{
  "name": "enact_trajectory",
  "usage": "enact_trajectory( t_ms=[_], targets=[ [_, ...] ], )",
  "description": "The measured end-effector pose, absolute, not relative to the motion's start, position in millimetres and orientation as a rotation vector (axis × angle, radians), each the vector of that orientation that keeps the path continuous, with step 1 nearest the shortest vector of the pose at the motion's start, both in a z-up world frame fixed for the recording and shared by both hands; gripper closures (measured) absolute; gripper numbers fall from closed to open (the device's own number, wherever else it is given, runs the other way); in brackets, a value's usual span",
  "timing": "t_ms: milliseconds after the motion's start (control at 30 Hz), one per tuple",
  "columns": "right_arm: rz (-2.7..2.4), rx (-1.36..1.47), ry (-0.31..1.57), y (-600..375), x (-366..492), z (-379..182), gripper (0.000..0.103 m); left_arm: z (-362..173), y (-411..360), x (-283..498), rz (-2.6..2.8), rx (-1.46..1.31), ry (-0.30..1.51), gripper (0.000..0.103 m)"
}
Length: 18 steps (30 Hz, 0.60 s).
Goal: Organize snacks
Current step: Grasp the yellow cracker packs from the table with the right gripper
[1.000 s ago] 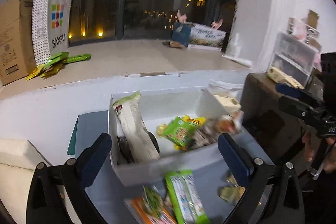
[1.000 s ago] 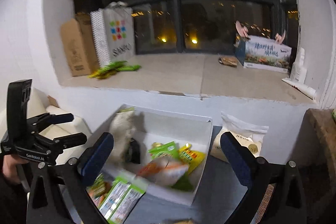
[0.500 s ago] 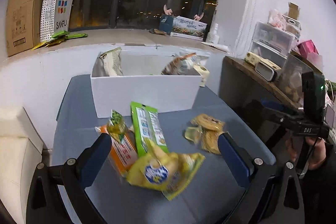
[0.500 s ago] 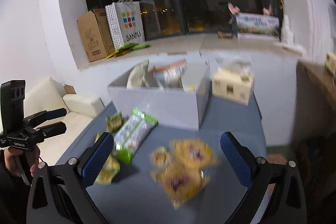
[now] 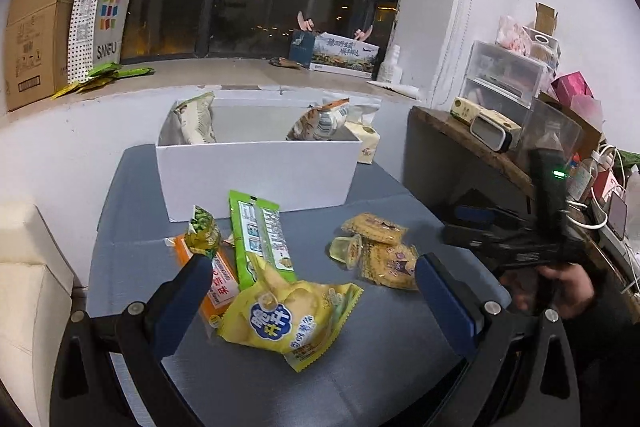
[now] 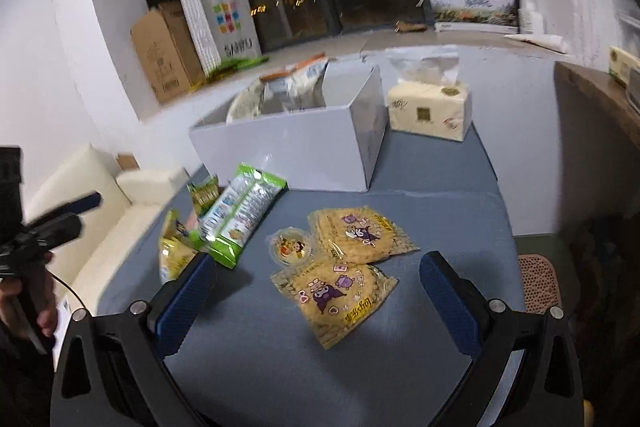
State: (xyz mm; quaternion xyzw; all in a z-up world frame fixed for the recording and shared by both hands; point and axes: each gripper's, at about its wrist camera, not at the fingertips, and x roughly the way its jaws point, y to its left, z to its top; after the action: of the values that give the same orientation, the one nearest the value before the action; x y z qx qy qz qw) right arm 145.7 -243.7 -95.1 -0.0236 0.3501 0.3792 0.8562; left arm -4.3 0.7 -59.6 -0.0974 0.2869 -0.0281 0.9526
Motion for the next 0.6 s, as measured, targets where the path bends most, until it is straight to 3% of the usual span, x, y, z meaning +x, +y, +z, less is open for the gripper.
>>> enact_trajectory(
  t_ms=[367, 567, 600],
  targets=[
    [0.833, -0.309, 0.87, -186.5, 222.4, -153.0, 0.0, -65.0, -3.2, -6.0, -0.057, -0.163, 0.613, 0.0],
    [0.858, -0.308, 0.984, -180.8, 245.5, -181.6, 0.0, -71.1, -3.4, -2.1, -0.048, -0.169, 0.635, 0.0],
    [0.857, -0.303, 0.951, -181.2, 244.4, -181.4, 0.005, -72.3, -4.0, -1.6, -0.048, -0.167, 0.638, 0.0]
  ],
)
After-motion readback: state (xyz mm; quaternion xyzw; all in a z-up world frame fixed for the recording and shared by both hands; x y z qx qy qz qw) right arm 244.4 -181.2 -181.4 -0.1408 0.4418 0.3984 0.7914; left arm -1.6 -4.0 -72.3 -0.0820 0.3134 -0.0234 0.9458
